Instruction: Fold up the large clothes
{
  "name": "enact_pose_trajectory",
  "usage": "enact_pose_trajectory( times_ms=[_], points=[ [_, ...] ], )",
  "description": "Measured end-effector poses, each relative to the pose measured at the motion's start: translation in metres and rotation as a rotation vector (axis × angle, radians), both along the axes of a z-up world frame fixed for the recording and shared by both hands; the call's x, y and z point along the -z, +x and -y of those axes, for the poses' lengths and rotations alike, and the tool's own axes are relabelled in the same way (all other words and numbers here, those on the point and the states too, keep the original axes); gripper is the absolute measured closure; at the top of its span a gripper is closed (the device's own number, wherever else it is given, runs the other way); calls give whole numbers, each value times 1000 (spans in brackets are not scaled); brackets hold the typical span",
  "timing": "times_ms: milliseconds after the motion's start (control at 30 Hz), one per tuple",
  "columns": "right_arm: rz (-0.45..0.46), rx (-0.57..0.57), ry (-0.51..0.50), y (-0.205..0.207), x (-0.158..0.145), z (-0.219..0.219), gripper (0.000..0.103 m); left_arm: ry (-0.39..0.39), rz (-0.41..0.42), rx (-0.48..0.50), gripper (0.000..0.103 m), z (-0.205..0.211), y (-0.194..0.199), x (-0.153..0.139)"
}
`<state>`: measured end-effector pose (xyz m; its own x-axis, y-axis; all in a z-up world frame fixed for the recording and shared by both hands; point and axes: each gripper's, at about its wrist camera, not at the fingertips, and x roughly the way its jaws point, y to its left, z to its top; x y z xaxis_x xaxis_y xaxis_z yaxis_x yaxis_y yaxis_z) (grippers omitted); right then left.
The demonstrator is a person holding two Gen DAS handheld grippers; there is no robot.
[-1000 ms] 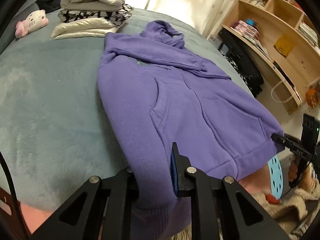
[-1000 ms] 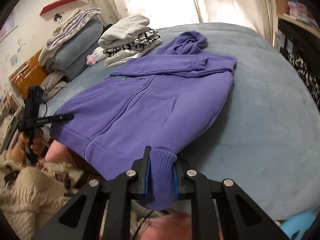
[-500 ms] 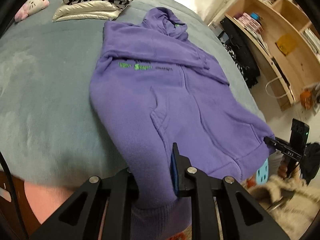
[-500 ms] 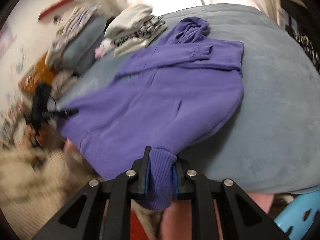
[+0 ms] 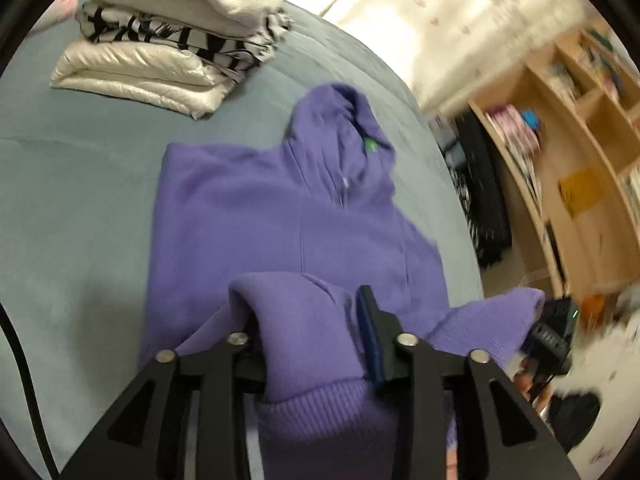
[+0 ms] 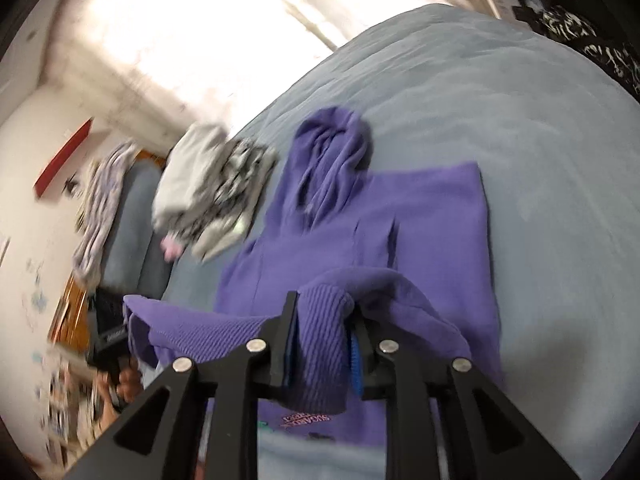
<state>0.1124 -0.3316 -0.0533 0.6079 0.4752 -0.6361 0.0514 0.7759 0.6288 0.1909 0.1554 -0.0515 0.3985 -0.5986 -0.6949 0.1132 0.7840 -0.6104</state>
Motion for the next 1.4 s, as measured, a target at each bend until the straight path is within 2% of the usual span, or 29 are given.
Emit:
enact_pose_trajectory(
  times_ms=[33,100,167,267,467,533,633,700,767,900,1000,1067,1100,1133,1167,1200,1233,1300,1400],
  points=[
    [-23,16,6,19,7,1,78,-19,-13,-38,41,-4,18,6],
    [-77,30,30,48,19,2,63,-42,-25,-109,22,-11,40,18],
    [-139,35,65,72,37,2,52,-63,-40,-148,21,-17,59,28],
    [-150,23,79,84,51,2,51,-58,-91,-170,21,-27,81,46],
    [-113,15,-15,84,55,11,51,104,-93,-98,21,-18,95,69],
    [-91,41,-78,84,53,18,51,157,-61,-64,21,-9,98,70],
    [-76,68,-202,85,56,29,51,280,-4,-1,21,7,100,68],
    [-80,64,-274,89,61,29,51,368,32,41,21,17,100,68],
    [-89,38,-304,93,67,28,51,451,71,74,21,30,103,70],
    [-96,-12,-353,107,77,17,51,519,102,106,21,42,111,74],
    [-111,-33,-382,120,86,8,52,535,104,122,21,46,119,78],
    [-110,-40,-416,124,91,0,59,550,112,137,28,49,121,78],
    [-108,-46,-442,124,92,-4,65,562,120,147,36,51,121,77],
    [-102,-46,-487,123,92,-9,68,576,128,150,49,54,121,76],
    [-95,-44,-511,121,91,-11,83,589,136,148,57,56,122,75],
    [-87,-35,-537,120,89,-12,92,636,149,126,82,56,122,72],
    [-76,-26,-550,117,87,-12,93,683,150,100,93,54,123,71],
    [-20,5,-557,108,75,-9,94,639,150,73,93,45,123,66],
    [75,77,-541,95,48,0,94,610,194,12,93,35,120,51]
  ],
)
